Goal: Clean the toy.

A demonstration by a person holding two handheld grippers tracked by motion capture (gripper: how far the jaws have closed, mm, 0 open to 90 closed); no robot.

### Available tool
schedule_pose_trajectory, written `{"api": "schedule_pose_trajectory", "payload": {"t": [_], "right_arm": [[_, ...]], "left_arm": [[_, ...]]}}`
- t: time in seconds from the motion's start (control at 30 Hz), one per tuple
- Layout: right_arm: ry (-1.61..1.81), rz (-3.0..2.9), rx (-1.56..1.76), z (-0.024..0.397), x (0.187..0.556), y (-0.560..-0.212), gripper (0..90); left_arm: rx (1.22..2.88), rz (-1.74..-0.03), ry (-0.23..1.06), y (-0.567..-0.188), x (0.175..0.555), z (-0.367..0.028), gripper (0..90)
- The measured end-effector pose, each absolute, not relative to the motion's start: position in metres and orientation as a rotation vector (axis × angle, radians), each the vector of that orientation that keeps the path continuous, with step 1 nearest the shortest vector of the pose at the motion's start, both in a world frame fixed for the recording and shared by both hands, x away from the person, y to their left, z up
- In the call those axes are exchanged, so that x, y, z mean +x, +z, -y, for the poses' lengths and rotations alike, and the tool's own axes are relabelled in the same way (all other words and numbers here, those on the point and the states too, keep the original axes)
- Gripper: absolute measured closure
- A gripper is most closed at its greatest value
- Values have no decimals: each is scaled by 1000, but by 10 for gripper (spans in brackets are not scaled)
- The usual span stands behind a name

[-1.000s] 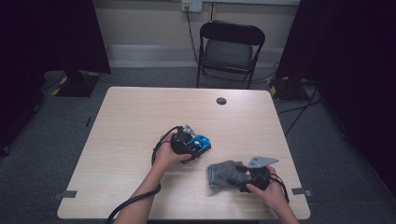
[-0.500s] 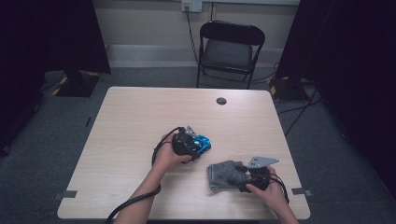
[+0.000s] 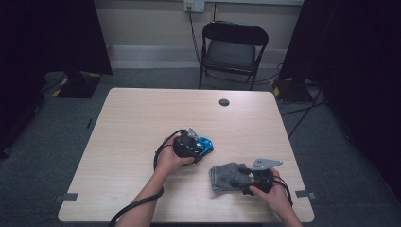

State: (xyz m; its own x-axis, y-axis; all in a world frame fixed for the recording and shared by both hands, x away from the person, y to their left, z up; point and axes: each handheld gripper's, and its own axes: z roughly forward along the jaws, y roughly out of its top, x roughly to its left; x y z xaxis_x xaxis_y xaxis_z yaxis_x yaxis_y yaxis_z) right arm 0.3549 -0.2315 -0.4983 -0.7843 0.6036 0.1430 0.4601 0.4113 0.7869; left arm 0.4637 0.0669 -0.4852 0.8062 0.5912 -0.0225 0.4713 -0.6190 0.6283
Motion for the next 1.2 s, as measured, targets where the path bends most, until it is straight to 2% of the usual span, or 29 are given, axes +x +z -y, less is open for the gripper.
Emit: {"api": "schedule_pose_trajectory", "payload": {"t": [0.2, 0.3, 0.4, 0.83, 1.03, 1.2], "right_arm": [[1312, -2496, 954, 231, 355, -498, 314], [1300, -2496, 951, 230, 355, -498, 314], [1298, -2494, 952, 230, 355, -498, 314], [1265, -2491, 946, 228, 354, -498, 335], [1145, -2501, 907, 220, 353, -494, 402], [1134, -2459, 981, 223, 356, -493, 651]], "left_arm": [[2307, -798, 248, -481, 461, -71, 282], [2359, -775, 244, -481, 460, -70, 283], [2318, -798, 221, -482, 461, -74, 284], [2331, -793, 226, -476, 454, -76, 284], [2331, -768, 212, -470, 451, -77, 284], [2327, -742, 207, -462, 447, -77, 284]]}}
